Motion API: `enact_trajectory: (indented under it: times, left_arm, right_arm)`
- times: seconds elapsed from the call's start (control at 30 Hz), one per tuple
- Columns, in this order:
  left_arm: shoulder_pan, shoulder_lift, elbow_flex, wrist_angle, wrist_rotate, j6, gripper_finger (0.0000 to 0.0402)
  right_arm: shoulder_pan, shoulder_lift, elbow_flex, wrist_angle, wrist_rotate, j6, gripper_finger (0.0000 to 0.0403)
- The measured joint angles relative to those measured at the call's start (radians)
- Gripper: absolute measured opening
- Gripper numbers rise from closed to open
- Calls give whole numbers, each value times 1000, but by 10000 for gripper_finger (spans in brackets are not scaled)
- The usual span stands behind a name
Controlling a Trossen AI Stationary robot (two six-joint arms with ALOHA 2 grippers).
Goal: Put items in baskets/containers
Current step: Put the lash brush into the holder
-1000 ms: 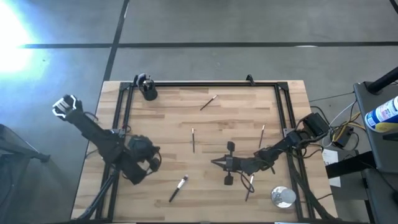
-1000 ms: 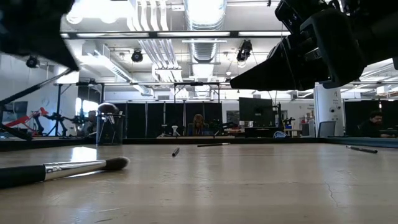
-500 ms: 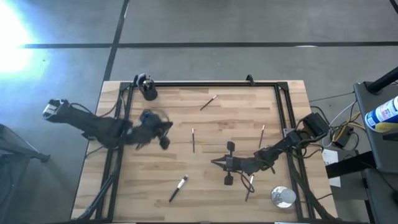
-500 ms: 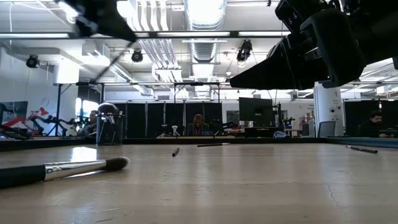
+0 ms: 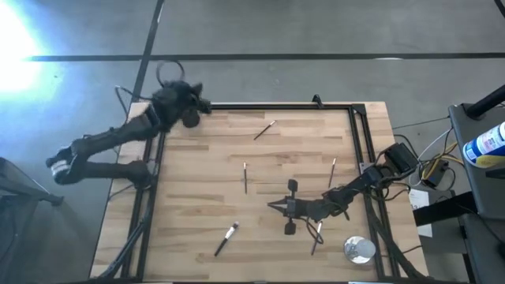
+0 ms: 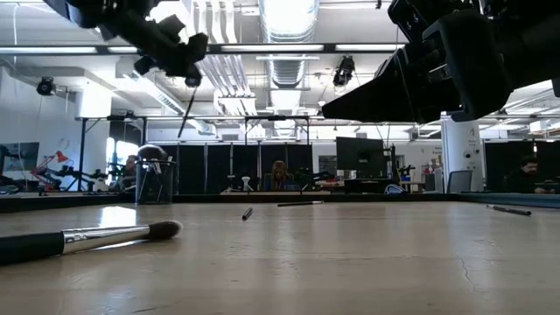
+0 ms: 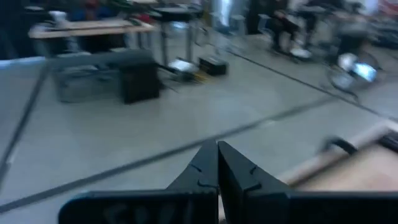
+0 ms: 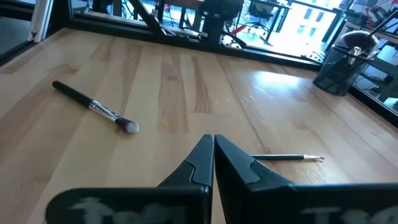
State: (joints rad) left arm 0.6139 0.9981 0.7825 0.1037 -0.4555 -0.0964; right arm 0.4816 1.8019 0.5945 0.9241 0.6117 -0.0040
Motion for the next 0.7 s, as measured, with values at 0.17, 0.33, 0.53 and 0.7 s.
enact_trajectory:
  times: [0.17,0.33,0.53,0.7]
  left_arm:
    - [182,13,-29,111,45,21,0]
    - [261,35,-150,335,74,21,0]
    - [302,59,-334,578,75,35,0]
    - [326,60,-452,718,73,54,0]
  right_arm:
    - [0,0,0,0,0,0,8]
    - [0,0,0,1,0,1,8]
    - [0,0,0,2,-1,9,8]
    - [0,0,0,3,-1,12,8]
